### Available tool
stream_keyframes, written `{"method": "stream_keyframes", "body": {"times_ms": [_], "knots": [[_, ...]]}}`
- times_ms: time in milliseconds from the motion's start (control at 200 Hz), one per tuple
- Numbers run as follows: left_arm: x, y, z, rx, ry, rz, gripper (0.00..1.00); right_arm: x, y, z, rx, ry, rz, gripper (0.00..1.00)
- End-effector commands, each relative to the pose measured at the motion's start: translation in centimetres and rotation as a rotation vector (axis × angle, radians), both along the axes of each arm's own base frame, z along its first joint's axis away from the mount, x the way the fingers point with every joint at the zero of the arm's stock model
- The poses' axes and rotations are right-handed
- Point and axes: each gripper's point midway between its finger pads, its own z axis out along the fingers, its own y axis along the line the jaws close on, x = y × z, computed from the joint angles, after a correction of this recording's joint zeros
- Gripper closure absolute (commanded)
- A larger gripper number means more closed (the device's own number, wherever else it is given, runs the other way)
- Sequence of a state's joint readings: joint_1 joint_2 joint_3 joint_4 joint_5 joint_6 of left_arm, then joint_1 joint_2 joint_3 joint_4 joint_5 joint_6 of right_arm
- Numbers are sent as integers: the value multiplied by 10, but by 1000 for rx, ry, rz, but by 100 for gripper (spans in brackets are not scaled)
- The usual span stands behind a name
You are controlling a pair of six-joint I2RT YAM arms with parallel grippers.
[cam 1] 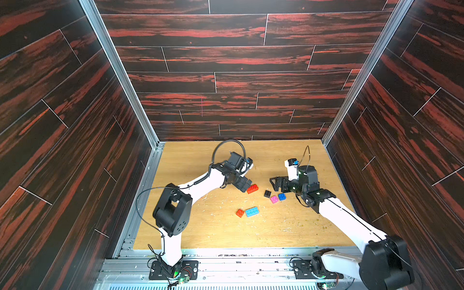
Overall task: Assemble the letter v with lego
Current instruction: Pick up the lego brick from the center of the board.
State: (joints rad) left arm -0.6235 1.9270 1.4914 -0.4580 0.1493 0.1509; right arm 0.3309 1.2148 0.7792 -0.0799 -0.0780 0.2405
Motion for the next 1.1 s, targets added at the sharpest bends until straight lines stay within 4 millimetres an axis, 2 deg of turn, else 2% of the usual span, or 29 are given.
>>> {"method": "stream_keyframes", "body": {"times_ms": [0,210,441,541,631,842,1092], "knots": [[-2,-9,-5,14,36,-79,9,-13,4,-3,29,82,17,2],[-5,-27,-34,86,91,-150,13,-17,3,-2,45,101,3,2],[-10,-40,-53,119,121,-205,18,-19,-2,0,44,105,-23,2],[-11,-45,-61,135,130,-223,24,-19,-3,0,40,114,-30,2],[-10,-46,-69,157,133,-229,29,-21,-3,-1,36,120,-29,2],[-5,-46,-79,180,124,-227,30,-24,-2,2,46,117,-20,2],[2,-41,-87,240,108,-225,40,-25,1,2,69,118,-13,1]]}}
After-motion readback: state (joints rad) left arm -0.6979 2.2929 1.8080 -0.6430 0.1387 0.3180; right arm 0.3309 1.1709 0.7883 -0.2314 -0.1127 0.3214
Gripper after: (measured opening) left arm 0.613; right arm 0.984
